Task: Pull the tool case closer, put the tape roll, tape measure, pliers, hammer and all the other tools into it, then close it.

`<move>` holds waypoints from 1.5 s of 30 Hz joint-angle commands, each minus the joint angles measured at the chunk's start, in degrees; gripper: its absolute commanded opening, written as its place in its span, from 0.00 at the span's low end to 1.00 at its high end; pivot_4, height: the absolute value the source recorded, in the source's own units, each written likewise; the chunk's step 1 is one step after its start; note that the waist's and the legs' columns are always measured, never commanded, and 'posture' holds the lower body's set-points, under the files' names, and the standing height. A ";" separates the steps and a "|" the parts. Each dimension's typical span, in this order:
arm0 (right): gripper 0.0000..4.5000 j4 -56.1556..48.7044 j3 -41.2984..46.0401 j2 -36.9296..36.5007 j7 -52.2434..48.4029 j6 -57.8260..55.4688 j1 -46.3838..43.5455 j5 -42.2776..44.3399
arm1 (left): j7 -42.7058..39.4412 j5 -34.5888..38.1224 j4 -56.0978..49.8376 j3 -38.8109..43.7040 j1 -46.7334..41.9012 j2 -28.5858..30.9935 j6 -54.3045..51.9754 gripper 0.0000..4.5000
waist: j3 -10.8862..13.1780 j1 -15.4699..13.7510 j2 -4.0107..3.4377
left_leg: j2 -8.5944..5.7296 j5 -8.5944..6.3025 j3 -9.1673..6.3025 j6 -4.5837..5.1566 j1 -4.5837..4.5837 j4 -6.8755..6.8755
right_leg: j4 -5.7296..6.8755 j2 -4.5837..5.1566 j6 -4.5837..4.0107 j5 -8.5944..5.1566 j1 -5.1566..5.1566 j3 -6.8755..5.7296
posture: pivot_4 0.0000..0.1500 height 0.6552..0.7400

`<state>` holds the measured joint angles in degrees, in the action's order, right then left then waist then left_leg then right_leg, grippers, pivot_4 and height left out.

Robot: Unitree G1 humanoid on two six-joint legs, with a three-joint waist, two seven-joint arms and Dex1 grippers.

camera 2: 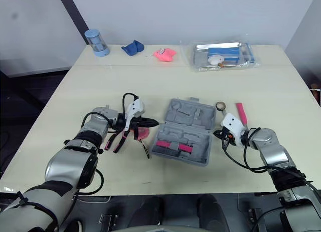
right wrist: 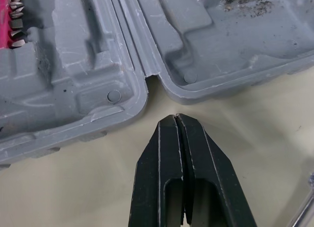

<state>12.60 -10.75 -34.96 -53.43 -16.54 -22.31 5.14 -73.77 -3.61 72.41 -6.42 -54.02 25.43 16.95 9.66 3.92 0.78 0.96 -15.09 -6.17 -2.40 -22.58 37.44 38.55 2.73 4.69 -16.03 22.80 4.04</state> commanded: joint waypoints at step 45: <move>0.00 -3.50 -0.52 2.20 -5.04 -0.95 0.35 -0.80 | -6.02 -6.10 -3.18 -3.17 0.39 -5.49 -3.59 0.00 | -0.01 0.13 -0.02 | -0.23 0.04 -0.26 -0.03 0.00 0.17 | 0.29 0.11 0.00 0.00 0.01 -0.09 | 1.00 1.00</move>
<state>12.68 -10.85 -32.70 -56.70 -17.53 -22.12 2.45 -77.03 -9.79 71.37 -8.44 -54.39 20.92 14.05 9.65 4.05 0.76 0.73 -15.05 -6.45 -2.43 -22.59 37.61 38.85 2.84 4.69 -16.04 22.81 3.94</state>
